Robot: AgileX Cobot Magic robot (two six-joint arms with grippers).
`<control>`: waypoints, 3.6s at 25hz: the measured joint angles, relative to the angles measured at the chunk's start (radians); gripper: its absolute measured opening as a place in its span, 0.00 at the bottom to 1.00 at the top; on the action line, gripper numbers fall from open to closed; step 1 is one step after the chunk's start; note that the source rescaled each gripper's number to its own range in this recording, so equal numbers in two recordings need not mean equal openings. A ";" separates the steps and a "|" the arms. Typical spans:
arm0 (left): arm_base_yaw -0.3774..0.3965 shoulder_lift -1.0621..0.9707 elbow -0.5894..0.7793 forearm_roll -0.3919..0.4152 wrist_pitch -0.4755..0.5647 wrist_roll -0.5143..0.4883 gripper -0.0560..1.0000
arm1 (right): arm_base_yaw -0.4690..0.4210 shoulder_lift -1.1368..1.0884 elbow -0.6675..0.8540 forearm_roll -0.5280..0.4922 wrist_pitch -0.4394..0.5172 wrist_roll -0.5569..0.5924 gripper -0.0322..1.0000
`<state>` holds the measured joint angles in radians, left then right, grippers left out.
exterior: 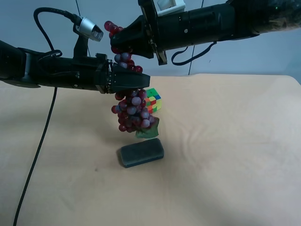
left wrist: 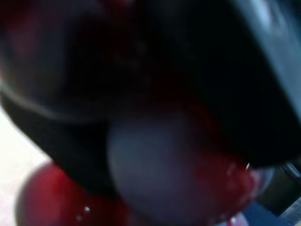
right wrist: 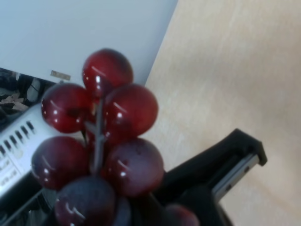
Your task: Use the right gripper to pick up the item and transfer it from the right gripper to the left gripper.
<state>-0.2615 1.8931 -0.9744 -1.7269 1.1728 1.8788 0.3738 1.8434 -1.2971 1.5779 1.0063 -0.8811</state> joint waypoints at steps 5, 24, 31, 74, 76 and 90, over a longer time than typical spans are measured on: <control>0.000 0.000 0.000 0.000 0.000 0.000 0.06 | 0.000 0.000 -0.001 0.000 -0.002 -0.029 0.03; 0.000 0.011 0.001 0.021 -0.010 -0.025 0.06 | 0.000 -0.066 -0.007 -0.245 -0.026 -0.025 1.00; 0.000 0.011 0.001 0.009 -0.010 -0.043 0.06 | 0.000 -0.208 -0.007 -0.657 -0.077 0.041 1.00; 0.000 0.011 0.000 0.004 0.015 -0.115 0.06 | 0.002 -1.576 0.764 -1.635 0.069 0.859 1.00; 0.000 0.011 0.000 0.004 0.015 -0.122 0.06 | 0.002 -1.593 0.789 -1.633 0.071 0.859 1.00; 0.000 0.011 0.000 0.004 0.015 -0.126 0.05 | -0.077 -1.693 0.794 -1.629 0.068 0.859 0.99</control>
<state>-0.2615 1.9038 -0.9743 -1.7230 1.1880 1.7523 0.2967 0.1505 -0.5036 -0.0508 1.0746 -0.0219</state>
